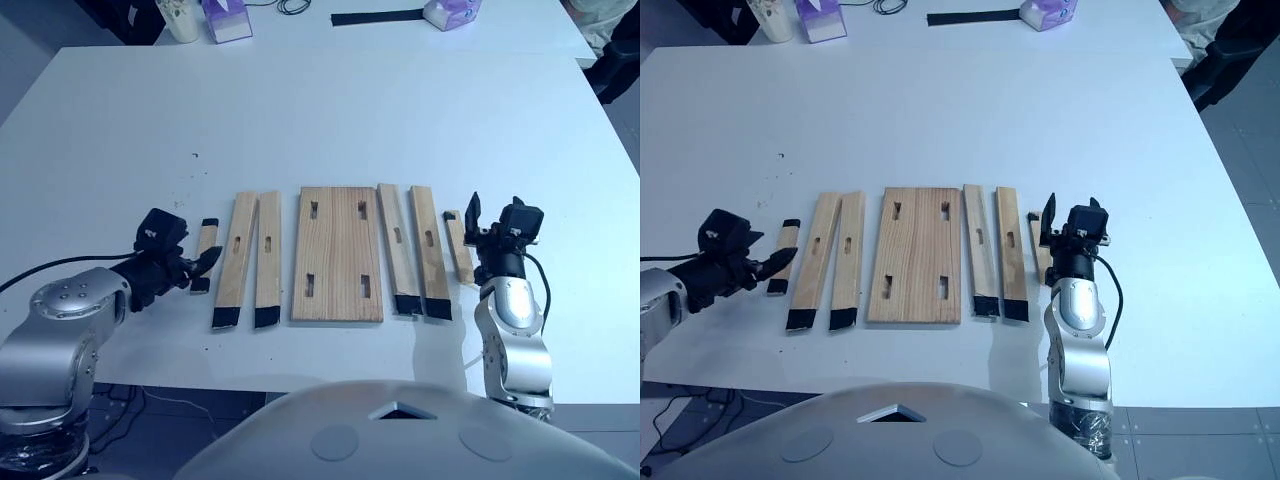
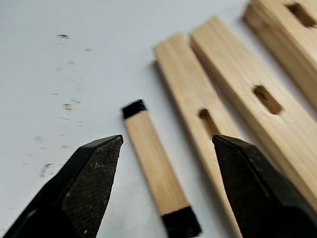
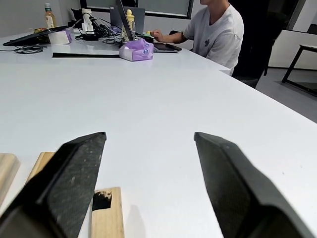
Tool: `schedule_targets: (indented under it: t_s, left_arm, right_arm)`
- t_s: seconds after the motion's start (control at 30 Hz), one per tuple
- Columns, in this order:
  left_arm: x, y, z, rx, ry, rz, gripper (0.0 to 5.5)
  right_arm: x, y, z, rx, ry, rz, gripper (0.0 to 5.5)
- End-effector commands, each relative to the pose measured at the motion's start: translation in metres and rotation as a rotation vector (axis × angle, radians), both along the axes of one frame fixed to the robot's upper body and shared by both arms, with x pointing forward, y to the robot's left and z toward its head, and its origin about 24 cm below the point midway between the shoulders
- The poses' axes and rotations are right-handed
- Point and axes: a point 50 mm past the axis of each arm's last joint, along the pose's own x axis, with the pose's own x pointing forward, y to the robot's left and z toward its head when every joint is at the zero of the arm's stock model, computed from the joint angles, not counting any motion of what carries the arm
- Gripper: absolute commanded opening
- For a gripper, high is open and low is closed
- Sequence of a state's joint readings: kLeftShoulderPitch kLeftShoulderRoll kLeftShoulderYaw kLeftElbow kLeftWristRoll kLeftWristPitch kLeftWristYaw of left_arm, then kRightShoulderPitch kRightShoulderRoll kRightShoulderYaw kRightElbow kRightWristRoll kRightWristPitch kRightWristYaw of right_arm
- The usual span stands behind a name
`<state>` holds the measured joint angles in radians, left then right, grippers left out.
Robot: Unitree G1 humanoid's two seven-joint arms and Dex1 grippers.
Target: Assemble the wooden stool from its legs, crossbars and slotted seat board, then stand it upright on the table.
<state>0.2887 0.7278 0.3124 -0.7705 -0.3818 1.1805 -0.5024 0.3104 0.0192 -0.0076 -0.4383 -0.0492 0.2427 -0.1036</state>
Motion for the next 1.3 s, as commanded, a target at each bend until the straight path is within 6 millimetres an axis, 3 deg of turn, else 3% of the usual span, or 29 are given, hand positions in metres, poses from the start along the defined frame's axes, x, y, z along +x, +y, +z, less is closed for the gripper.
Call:
schedule_targets:
  t_s: [0.03, 0.3, 0.63, 0.9, 1.13, 1.3]
  left_arm:
    - [-0.001, 0.005, -0.013, 0.057, 0.038, 0.044, 3.38]
    - [0.009, 0.017, -0.01, 0.095, -0.01, 0.095, 3.38]
    - [0.004, 0.019, -0.027, 0.056, 0.111, 0.121, 3.38]
    - [-0.014, 0.023, -0.052, 0.008, 0.261, 0.168, 3.38]
    - [-0.018, 0.036, -0.057, 0.004, 0.252, 0.168, 2.31]
    - [-0.015, 0.061, -0.067, 0.062, 0.262, 0.198, 1.54]
  right_arm:
    - [0.003, 0.0, 0.006, -0.013, -0.022, 0.006, 3.3]
    - [0.001, -0.003, 0.005, -0.018, -0.017, 0.006, 3.3]
    - [0.001, -0.001, 0.003, -0.017, -0.007, 0.01, 3.3]
    - [-0.003, 0.002, 0.0, -0.009, 0.009, 0.007, 3.3]
    - [-0.007, 0.004, -0.002, 0.0, 0.012, -0.012, 3.3]
    - [-0.007, 0.005, -0.003, 0.008, 0.006, -0.036, 3.3]
